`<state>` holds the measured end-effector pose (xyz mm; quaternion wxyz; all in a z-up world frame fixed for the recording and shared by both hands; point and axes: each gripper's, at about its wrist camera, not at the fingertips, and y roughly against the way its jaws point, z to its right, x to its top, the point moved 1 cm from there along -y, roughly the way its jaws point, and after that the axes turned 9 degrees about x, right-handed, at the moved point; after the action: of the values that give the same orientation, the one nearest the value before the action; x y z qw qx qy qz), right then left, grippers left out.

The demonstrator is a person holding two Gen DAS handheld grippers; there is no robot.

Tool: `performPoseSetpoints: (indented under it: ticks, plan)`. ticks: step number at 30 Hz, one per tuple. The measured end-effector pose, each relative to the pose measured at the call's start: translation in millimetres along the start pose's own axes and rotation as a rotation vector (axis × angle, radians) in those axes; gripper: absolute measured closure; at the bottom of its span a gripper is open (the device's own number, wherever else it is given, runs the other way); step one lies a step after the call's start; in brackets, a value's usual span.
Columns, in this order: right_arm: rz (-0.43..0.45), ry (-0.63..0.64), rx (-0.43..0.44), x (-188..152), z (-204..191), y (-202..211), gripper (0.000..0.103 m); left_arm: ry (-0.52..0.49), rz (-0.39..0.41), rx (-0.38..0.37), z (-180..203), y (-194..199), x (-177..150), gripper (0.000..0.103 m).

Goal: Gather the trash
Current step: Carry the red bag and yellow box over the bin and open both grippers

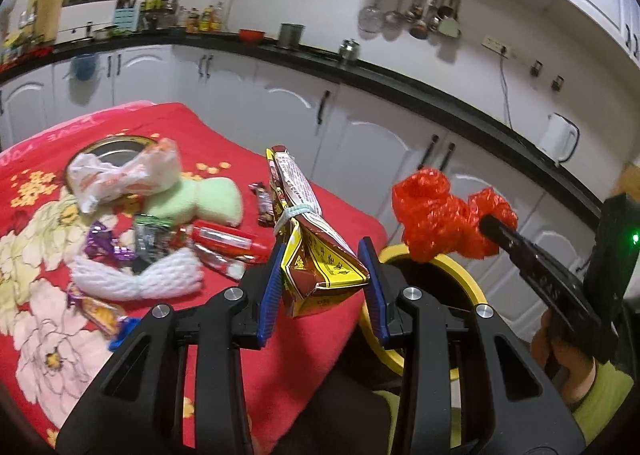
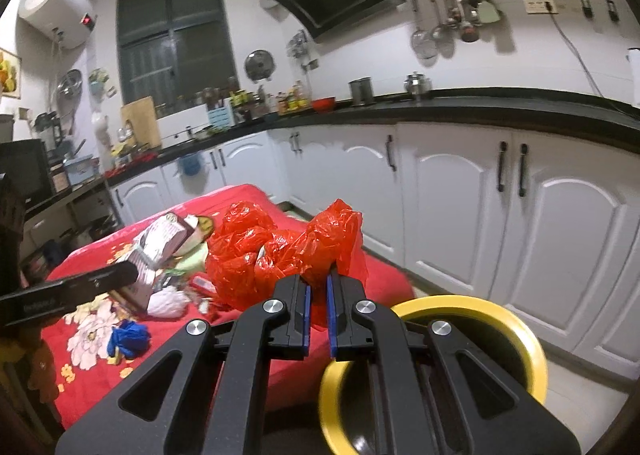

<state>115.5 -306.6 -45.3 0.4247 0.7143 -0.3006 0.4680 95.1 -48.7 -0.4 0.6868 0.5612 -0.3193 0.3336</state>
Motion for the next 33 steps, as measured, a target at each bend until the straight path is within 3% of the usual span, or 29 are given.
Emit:
performPoseSetpoints:
  ticks: [19, 33]
  plan:
    - [-0.007, -0.066, -0.186, -11.6, 69.0, 37.5, 0.097, -0.151, -0.077, -0.164, 89.0, -27.9, -25.1, 0.074]
    - [-0.110, -0.146, -0.267, -41.6, 114.2, 34.4, 0.097, -0.208, -0.180, -0.248, 131.3, -68.6, -50.3, 0.074]
